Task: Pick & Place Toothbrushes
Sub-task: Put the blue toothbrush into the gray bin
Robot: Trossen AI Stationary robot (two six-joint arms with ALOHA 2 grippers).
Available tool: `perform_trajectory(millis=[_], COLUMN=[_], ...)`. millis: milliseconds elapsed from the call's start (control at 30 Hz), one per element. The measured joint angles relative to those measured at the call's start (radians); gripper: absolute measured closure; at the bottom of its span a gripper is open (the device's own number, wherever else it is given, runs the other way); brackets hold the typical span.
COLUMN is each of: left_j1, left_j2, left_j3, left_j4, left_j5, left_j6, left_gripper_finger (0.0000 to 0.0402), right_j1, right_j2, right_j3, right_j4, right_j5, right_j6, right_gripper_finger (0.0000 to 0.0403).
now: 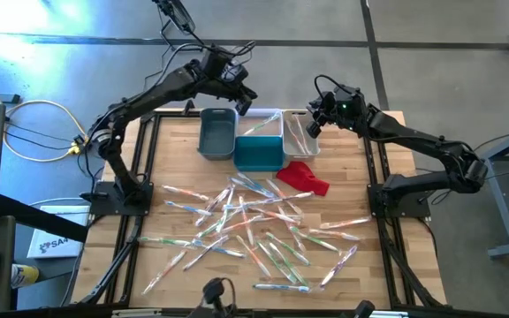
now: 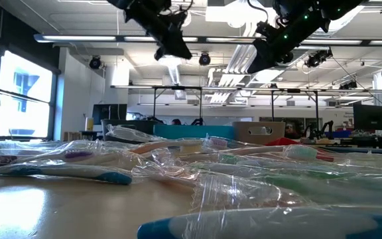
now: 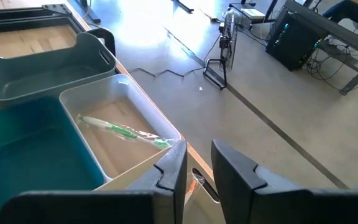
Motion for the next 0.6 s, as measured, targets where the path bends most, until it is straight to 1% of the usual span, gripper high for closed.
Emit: perform_trajectory(millis=[100, 200, 400, 500, 600], left_j1=[0.000, 0.000, -0.014, -0.034, -0.044], left_j2=[-0.045, -0.083, -0.152, -0.191, -0.245], left_j3=[0.000, 0.000, -0.005, -0.061, -0.148], left_j4=[-0.080, -0.164, -0.280, -0.287, -0.258], left_j5=[0.002, -0.008, -0.050, -0.081, -0.083], left_j6=[0.022, 0.018, 0.020, 0.018, -0.032], left_gripper_finger=[0.0396, 0.0397, 0.0400, 0.0400, 0.0400], right_j1=[0.000, 0.000, 0.000, 0.000, 0.000], right_j2=[0.000, 0.000, 0.000, 0.000, 0.000], right_j3=[0.000, 0.000, 0.000, 0.000, 0.000], right_j4=[0.000, 0.000, -0.001, -0.001, -0.001], right_j5=[0.000, 0.000, -0.001, -0.001, -0.001], right_j6=[0.000, 0.000, 0.000, 0.000, 0.000], right_gripper_finger=[0.0336, 0.0336, 0.0336, 0.0336, 0.0336])
